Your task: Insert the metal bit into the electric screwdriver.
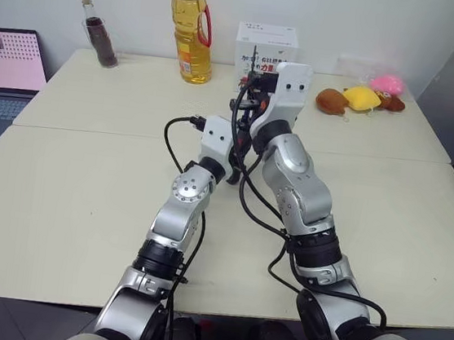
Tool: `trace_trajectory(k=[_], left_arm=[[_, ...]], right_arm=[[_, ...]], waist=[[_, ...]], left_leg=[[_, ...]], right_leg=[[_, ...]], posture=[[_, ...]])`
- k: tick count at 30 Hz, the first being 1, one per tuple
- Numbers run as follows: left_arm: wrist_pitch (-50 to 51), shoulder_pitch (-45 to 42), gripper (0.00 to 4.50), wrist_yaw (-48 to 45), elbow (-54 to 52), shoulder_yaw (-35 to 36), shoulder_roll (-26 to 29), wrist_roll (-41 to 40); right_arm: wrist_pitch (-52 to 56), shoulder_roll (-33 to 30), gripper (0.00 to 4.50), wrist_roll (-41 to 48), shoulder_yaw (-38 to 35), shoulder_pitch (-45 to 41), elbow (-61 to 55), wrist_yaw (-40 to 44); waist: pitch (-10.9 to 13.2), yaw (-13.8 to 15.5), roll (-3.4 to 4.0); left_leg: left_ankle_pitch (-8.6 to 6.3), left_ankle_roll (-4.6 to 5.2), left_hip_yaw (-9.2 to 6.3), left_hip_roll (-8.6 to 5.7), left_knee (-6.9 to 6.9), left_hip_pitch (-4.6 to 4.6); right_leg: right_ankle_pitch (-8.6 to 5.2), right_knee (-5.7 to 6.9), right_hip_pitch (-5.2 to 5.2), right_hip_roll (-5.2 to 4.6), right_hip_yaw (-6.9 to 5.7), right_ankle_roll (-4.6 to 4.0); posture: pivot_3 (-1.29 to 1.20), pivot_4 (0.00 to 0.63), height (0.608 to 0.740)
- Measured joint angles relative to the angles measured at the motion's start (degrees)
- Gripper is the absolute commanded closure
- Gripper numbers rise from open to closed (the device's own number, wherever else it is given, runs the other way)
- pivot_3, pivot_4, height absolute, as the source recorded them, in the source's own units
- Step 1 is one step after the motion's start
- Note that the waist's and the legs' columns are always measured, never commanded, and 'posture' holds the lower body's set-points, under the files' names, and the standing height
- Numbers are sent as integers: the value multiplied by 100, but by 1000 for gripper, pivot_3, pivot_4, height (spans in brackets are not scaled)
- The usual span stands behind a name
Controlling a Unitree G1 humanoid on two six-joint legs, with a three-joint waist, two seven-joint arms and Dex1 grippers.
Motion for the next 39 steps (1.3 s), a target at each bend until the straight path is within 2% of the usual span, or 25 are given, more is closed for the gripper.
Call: trace_trajectory(k=[39], left_arm=[[-4, 84, 2828, 83, -37, -2, 25, -3]], right_arm=[[917, -9, 4450, -235, 13, 39, -311, 104]], waist=[[-30, -12, -4]], left_leg=[[-1, 2, 2, 3, -2, 17]], right_leg=[[0, 5, 8, 6, 4, -1]], posture=[[0, 150, 740]])
